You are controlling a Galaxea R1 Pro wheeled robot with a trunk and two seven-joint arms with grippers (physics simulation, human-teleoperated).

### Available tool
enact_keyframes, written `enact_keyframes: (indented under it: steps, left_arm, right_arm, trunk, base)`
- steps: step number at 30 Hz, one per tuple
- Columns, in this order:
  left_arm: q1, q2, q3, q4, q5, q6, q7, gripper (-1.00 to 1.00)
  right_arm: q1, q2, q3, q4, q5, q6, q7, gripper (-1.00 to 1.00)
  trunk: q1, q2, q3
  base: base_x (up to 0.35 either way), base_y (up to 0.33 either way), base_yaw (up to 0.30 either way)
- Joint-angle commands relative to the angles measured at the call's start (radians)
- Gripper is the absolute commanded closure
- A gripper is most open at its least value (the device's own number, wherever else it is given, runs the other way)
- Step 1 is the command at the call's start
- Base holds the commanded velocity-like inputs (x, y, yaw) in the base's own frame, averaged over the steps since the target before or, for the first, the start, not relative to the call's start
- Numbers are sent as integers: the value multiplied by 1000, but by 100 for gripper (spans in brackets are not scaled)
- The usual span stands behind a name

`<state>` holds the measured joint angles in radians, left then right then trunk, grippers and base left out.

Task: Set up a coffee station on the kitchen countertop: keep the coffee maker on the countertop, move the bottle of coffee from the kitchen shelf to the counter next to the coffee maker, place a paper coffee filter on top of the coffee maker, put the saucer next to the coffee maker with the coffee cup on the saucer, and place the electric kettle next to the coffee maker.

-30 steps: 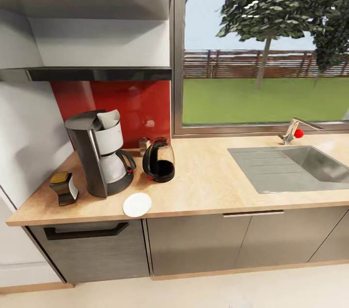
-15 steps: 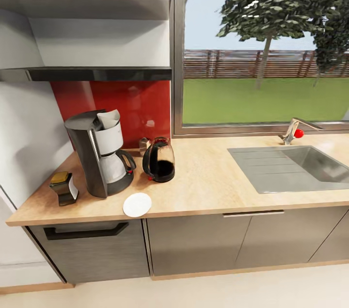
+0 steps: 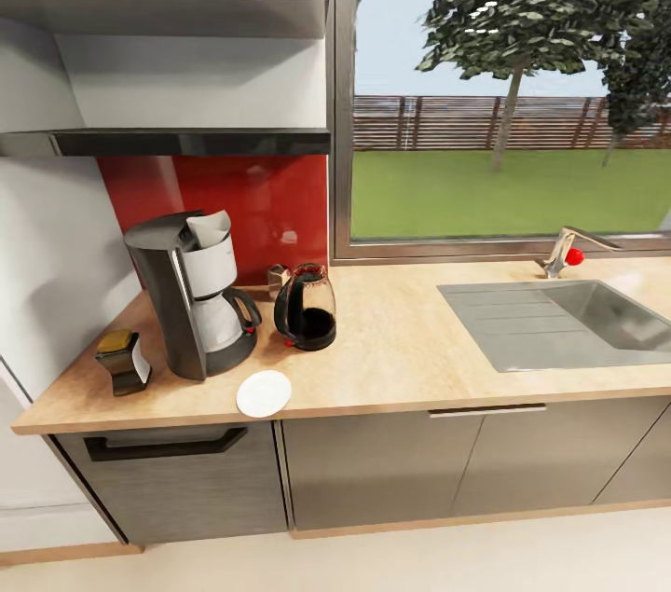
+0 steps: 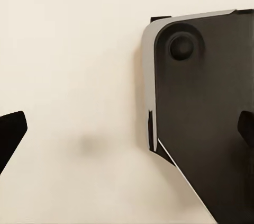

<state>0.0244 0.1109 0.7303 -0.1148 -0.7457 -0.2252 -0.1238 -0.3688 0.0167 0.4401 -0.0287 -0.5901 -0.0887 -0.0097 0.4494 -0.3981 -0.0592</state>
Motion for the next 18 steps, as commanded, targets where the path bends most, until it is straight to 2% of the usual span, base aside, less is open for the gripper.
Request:
enact_keyframes:
  steps: [1,5,18]
  left_arm:
    - [0,0,9,-2,-6,-2,-7,-100]
    - [0,-3,11,-2,-5,-2,-7,-100]
    - [0,-6,10,-3,-6,-3,-7,-100]
  right_arm:
    - [-1,1,9,1,-9,-3,-1,-100]
    - [-1,4,9,2,-6,-2,0,-100]
    - [-1,2,9,3,-5,0,1,-100]
  trunk:
    - [1,-2,-2]
    - [1,-2,-2]
    - [1,-2,-2]
  base:
    - [0,0,0]
    - [0,0,-140]
    - [0,0,-269]
